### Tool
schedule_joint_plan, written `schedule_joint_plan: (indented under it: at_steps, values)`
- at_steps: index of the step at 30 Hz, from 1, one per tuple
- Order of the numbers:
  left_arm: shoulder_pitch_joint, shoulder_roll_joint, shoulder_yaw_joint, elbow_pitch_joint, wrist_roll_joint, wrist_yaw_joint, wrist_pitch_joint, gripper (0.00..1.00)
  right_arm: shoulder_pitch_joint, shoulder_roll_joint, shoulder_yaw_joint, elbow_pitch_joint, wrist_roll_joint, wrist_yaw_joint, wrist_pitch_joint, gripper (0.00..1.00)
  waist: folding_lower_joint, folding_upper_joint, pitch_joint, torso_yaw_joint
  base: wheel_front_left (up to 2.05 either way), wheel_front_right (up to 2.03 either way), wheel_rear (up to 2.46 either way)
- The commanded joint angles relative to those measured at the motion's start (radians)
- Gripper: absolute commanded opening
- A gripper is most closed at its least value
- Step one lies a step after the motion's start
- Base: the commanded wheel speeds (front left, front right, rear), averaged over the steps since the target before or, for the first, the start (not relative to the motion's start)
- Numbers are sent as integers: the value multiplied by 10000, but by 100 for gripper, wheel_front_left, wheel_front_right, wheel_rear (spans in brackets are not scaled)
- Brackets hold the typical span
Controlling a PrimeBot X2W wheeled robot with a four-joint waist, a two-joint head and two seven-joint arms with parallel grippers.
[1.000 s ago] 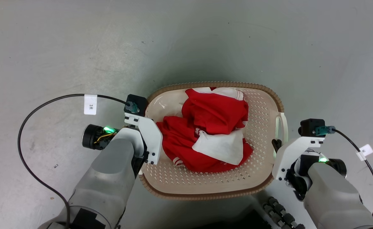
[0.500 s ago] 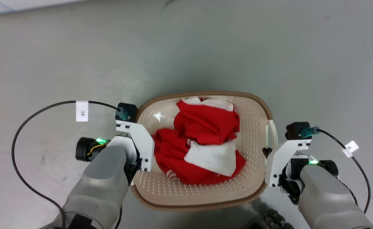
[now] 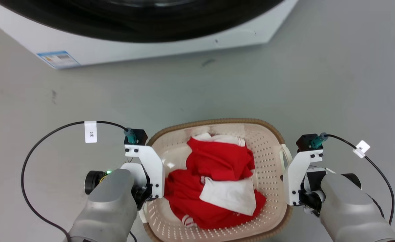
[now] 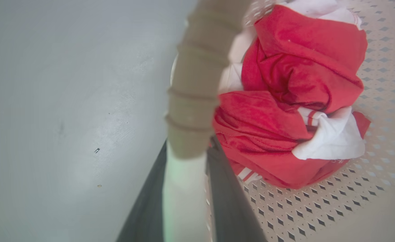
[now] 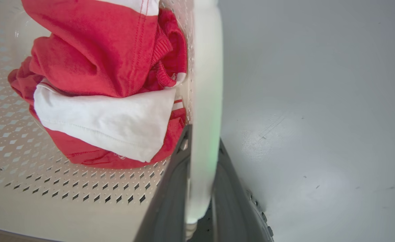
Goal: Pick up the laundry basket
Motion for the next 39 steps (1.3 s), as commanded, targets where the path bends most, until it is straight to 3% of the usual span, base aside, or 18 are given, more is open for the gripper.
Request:
schedule_joint_plan:
  at_steps: [1,11,25,39]
  values:
    - [147,-252,-82,-92,-82,-201,166,0,-184,40,46,-54,-39,-10,56,0,0,0,-591,461,0,0,0]
    - [276,-220,-175,203,-552,-40,991,0,-281,184,424,-77,366,-10,1406,0,0,0,-1854,967,0,0,0]
    - [349,155,-230,340,-868,-159,2771,0,-142,257,1069,-570,1802,-5,4534,0,0,0,-3489,1065,0,0,0]
    - [1033,153,-308,358,-1156,-254,3722,0,104,266,1422,-445,2441,-4,5791,0,0,0,-4851,956,0,0,0]
